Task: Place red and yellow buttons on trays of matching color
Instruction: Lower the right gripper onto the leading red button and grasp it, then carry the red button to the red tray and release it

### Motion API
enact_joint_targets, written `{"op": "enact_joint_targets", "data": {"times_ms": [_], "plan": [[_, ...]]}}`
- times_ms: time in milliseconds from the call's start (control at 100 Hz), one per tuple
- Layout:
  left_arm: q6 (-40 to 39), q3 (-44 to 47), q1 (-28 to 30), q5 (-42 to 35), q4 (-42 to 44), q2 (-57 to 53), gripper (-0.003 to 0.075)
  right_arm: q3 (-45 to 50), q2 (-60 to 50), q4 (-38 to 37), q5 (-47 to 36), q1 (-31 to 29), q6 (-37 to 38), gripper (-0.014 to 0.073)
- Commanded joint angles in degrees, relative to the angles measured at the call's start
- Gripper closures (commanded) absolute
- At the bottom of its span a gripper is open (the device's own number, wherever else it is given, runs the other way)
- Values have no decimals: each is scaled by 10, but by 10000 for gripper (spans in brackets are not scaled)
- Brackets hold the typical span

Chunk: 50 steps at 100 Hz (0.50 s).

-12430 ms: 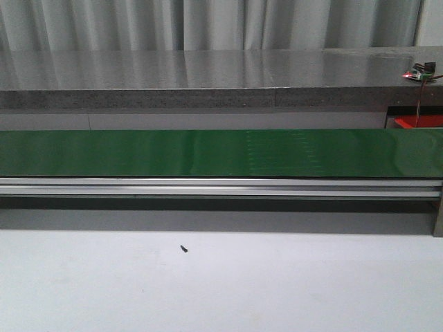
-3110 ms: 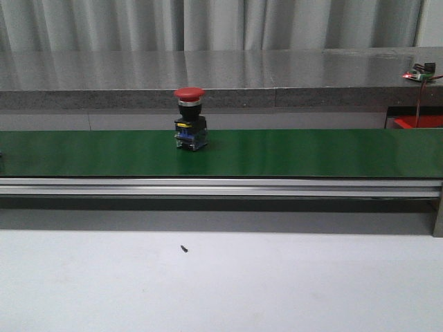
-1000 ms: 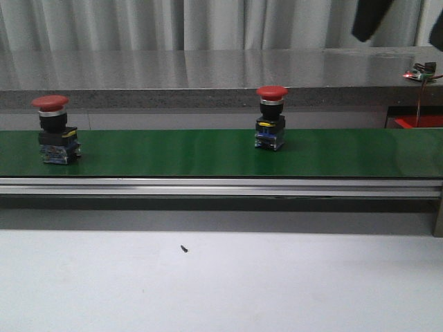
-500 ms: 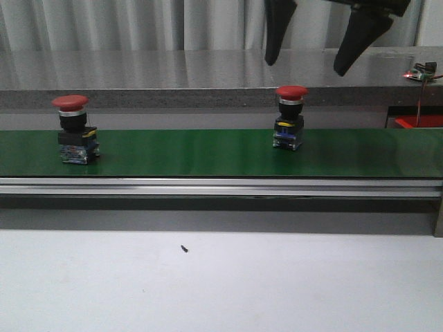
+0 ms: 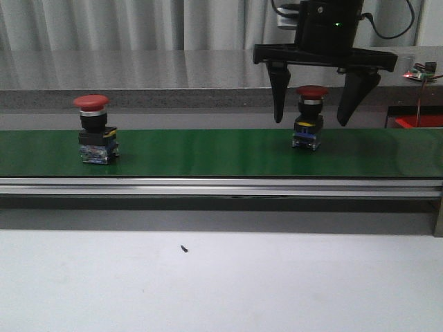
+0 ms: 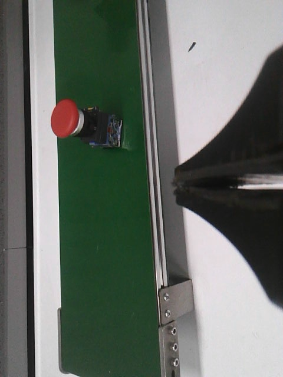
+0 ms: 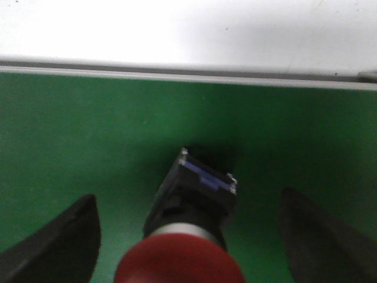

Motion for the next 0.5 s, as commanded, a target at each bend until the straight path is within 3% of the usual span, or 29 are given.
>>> {"op": "enact_joint_targets", "data": {"times_ms": [0, 80, 150, 490], "plan": [[-2, -16, -5, -38, -12, -1, 740, -19, -27, -6, 35, -7, 8, 117], [-2, -16, -5, -38, -12, -1, 740, -19, -23, -6, 38, -10, 11, 279], [-2, -16, -5, -38, -12, -1, 740, -19, -23, -6, 38, -13, 11, 367], [-2, -16, -5, -38, -12, -1, 740, -62, -73, -10, 57, -86, -85, 377]]}}
